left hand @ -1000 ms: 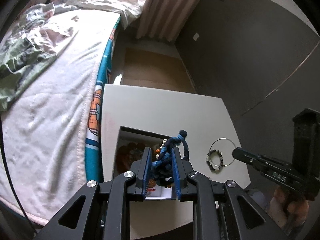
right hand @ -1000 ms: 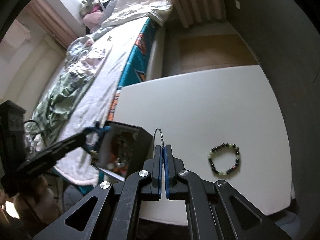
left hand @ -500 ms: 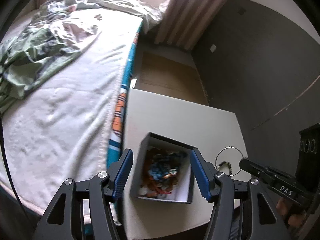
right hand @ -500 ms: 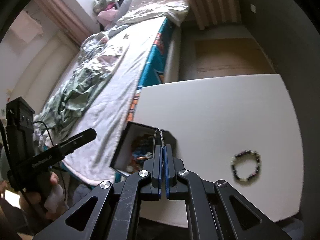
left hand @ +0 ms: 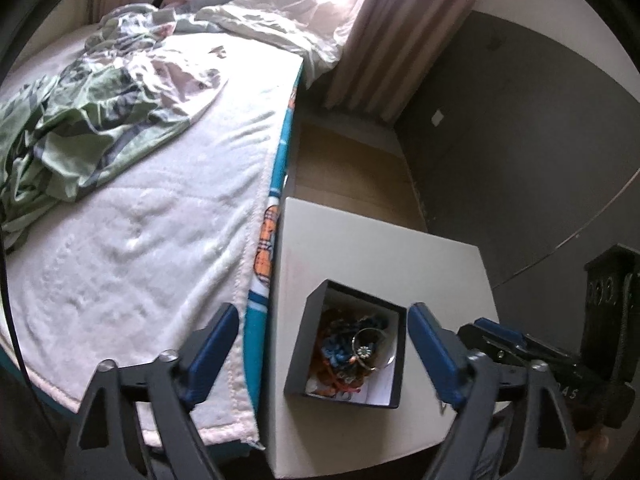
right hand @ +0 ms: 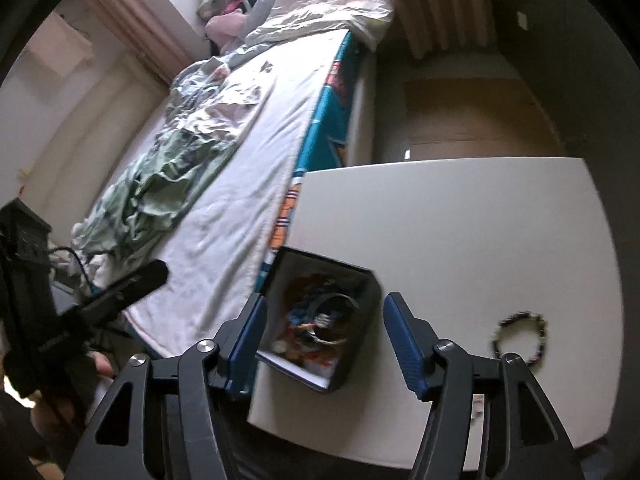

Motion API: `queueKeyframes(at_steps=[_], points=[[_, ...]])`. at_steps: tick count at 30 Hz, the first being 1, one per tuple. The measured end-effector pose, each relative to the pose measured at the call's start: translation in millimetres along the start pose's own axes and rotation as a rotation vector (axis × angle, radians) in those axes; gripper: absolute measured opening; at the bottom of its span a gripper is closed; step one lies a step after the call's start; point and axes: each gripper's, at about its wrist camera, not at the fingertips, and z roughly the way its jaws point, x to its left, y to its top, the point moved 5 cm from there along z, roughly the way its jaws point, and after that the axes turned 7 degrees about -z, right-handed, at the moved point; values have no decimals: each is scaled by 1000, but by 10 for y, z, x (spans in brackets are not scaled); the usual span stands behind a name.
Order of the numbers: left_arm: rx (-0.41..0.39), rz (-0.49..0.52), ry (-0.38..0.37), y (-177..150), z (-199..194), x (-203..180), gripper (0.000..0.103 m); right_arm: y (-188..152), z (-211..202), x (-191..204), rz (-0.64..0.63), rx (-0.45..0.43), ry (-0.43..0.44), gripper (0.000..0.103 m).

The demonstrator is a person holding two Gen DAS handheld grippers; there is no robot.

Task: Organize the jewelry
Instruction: 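Move the open left tool back over the white butterfly charm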

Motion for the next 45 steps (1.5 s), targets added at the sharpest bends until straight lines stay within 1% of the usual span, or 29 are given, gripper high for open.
queueKeyframes(at_steps=[4, 15, 16, 18, 19, 25, 34, 40, 45], points=[[28, 15, -23, -32, 112, -129, 88, -71, -86, -239, 42, 0, -29, 61], [84, 108, -68, -212, 333, -617, 88, -300, -347, -883, 170, -13, -89, 62], [89, 118, -70, -228, 354, -662, 88, -325, -378, -947, 181, -16, -97, 64], [101, 142, -76, -276, 399, -777, 88, -374, -438, -1076, 207, -28, -106, 76], [109, 157, -79, -301, 418, -826, 88, -400, -472, -1140, 220, -36, -111, 79], [164, 249, -80, -521, 575, -1130, 88, -594, -583, -1455, 282, -36, -132, 80], [240, 365, -46, -900, 770, -1417, 88, -904, -704, -1786, 342, -47, -141, 80], [286, 482, -14, -1184, 922, -1570, 87, -1072, -736, -1954, 374, -51, -140, 80], [357, 561, 33, -1408, 1116, -1611, 79, -1179, -750, -2072, 402, -55, -131, 80]])
